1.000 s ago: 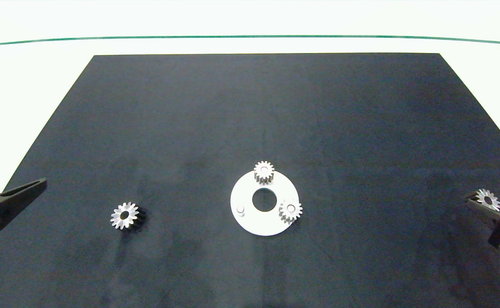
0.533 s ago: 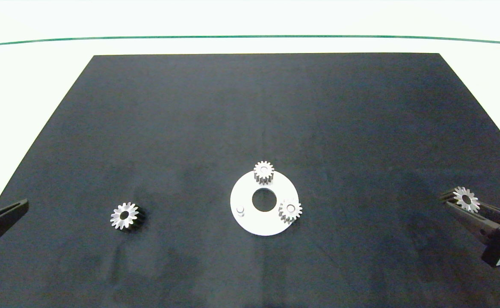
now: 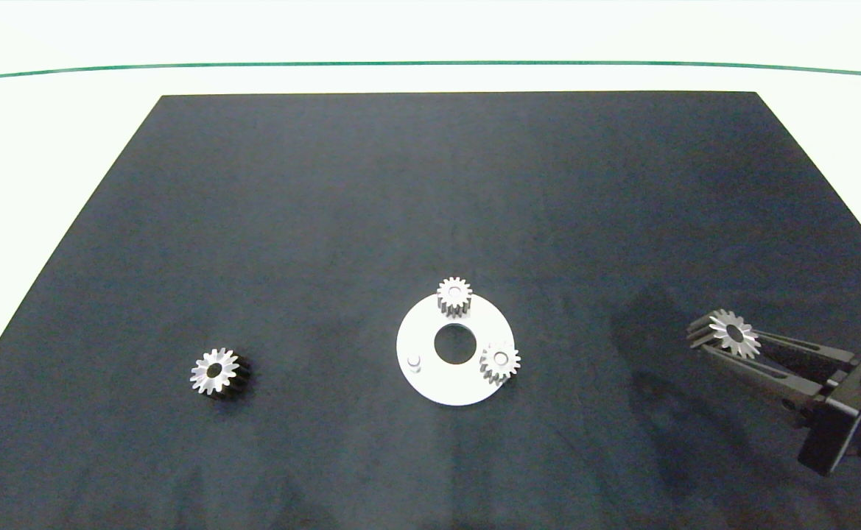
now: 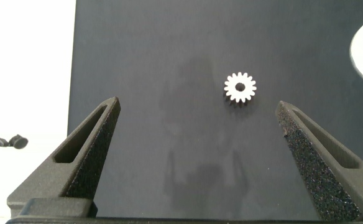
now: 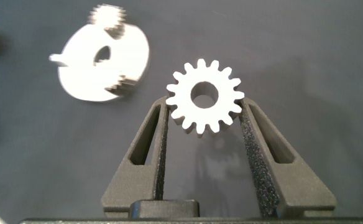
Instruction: Remove an incorrectly installed larger gear and replace it with the correct smaller gear
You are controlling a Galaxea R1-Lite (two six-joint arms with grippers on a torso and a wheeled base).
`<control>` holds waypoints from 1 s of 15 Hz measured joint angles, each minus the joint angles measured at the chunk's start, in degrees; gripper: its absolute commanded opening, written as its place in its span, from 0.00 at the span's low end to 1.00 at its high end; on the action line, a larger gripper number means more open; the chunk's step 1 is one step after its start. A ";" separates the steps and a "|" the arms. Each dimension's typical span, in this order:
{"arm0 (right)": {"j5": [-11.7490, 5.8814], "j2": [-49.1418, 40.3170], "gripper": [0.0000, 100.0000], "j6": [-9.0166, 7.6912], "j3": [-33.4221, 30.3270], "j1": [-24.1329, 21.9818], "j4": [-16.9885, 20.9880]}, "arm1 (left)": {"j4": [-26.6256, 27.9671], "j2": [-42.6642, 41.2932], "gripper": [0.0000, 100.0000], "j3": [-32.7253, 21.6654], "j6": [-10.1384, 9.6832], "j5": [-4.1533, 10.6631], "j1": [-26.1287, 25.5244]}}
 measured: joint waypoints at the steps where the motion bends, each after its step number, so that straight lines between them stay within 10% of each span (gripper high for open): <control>1: -0.11 0.79 0.22 -0.29 -1.41 2.15 0.55 | 0.02 -1.05 1.00 0.16 0.05 0.02 0.00; 7: -0.48 9.53 0.22 -7.29 -5.63 11.04 0.71 | 0.00 -4.19 1.00 1.05 -0.11 0.00 0.02; 15: -0.67 20.72 0.22 -10.63 -14.07 17.36 1.07 | 0.02 -5.55 1.00 1.16 -0.28 -0.05 -0.06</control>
